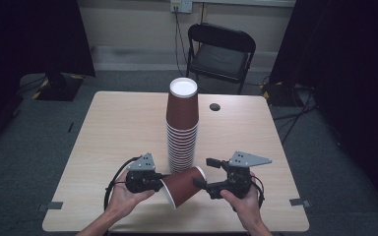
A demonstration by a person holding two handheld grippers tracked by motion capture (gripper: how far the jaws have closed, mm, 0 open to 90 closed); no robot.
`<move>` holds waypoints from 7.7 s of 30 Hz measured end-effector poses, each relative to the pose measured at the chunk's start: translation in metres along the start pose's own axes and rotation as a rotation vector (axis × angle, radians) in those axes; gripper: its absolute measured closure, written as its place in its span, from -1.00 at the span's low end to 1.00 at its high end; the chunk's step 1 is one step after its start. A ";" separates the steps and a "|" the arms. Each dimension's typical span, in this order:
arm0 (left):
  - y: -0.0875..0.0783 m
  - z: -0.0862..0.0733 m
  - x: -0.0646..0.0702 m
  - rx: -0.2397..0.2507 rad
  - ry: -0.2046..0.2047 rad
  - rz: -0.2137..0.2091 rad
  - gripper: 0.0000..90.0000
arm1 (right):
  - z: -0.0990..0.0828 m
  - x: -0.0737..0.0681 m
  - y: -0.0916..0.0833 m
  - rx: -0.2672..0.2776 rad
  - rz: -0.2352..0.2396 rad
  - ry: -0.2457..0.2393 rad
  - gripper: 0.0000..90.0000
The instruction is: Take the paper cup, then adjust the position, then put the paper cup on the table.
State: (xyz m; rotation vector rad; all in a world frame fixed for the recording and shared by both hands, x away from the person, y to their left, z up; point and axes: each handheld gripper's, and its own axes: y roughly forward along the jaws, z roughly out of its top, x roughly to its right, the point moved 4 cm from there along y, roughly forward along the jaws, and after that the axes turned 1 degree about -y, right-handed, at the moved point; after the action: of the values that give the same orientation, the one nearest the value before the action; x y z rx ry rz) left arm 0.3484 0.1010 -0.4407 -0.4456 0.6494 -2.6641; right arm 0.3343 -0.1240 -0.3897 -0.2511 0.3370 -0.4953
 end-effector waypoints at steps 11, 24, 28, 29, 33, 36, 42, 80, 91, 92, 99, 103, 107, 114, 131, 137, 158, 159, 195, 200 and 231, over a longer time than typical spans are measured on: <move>0.007 0.002 -0.001 -0.086 -0.023 0.010 0.89 | 0.002 -0.015 0.011 -0.159 0.072 -0.236 -0.70; 0.012 0.002 0.001 -0.162 -0.065 -0.015 0.90 | -0.012 -0.023 0.028 -0.341 0.131 -0.447 -0.69; 0.012 0.002 0.000 -0.171 -0.084 -0.024 0.90 | -0.014 -0.024 0.030 -0.366 0.123 -0.500 -0.70; 0.012 0.002 0.000 -0.182 -0.094 -0.034 0.90 | -0.015 -0.024 0.031 -0.371 0.118 -0.515 -0.71; 0.013 0.005 -0.001 -0.204 -0.093 -0.037 0.91 | -0.019 -0.026 0.033 -0.395 0.102 -0.592 -0.74; 0.013 0.008 -0.001 -0.223 -0.096 -0.043 0.91 | -0.021 -0.027 0.035 -0.410 0.097 -0.624 -0.77; 0.017 0.010 -0.003 -0.259 -0.118 -0.060 0.91 | -0.025 -0.029 0.038 -0.451 0.067 -0.706 -0.82; 0.034 0.023 0.008 -0.229 -0.145 -0.096 0.87 | -0.039 -0.040 0.057 -0.496 0.051 -0.790 -0.77; 0.023 0.017 0.002 -0.136 -0.128 -0.074 0.52 | -0.033 -0.035 0.054 -0.447 0.036 -0.739 -0.75; 0.022 0.016 0.002 -0.122 -0.128 -0.068 0.48 | -0.033 -0.034 0.053 -0.444 0.035 -0.729 -0.75; 0.016 0.015 -0.003 -0.034 -0.150 0.016 0.01 | -0.034 -0.030 0.052 -0.415 0.035 -0.676 -0.75; 0.013 0.013 -0.004 -0.006 -0.151 0.036 -0.11 | -0.034 -0.028 0.052 -0.399 0.045 -0.652 -0.75; 0.011 0.011 -0.005 0.003 -0.129 0.057 -0.27 | -0.036 -0.026 0.051 -0.397 0.040 -0.644 -0.75; 0.007 0.005 -0.002 0.035 -0.099 0.077 -0.39 | -0.038 -0.020 0.048 -0.376 0.028 -0.602 -0.75; -0.022 0.000 -0.013 0.154 -0.070 0.181 -0.55 | -0.038 -0.001 0.032 -0.288 -0.038 -0.481 -0.74; -0.029 -0.005 -0.014 0.135 -0.037 0.222 -0.57 | -0.032 0.006 0.023 -0.250 -0.076 -0.428 -0.74; -0.052 -0.039 -0.036 0.108 -0.083 0.357 -0.65 | -0.017 0.046 -0.004 -0.137 -0.281 -0.256 -0.74; -0.053 -0.041 -0.037 0.112 -0.090 0.357 -0.65 | -0.016 0.051 -0.005 -0.126 -0.291 -0.236 -0.74; -0.056 -0.062 -0.056 0.081 -0.126 0.400 -0.64 | 0.002 0.141 0.028 -0.051 -0.459 -0.074 -0.75; -0.058 -0.064 -0.057 0.083 -0.132 0.433 -0.65 | 0.000 0.155 0.036 -0.050 -0.478 -0.036 -0.75; -0.051 -0.067 -0.052 0.059 -0.114 0.410 -0.64 | -0.019 0.186 0.077 -0.068 -0.518 0.034 -0.75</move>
State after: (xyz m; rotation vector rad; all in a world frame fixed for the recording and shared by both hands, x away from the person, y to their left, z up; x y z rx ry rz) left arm 0.3555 0.1903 -0.4831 -0.3960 0.5569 -2.2470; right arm 0.5135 -0.1545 -0.4785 -0.3991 0.3212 -1.0003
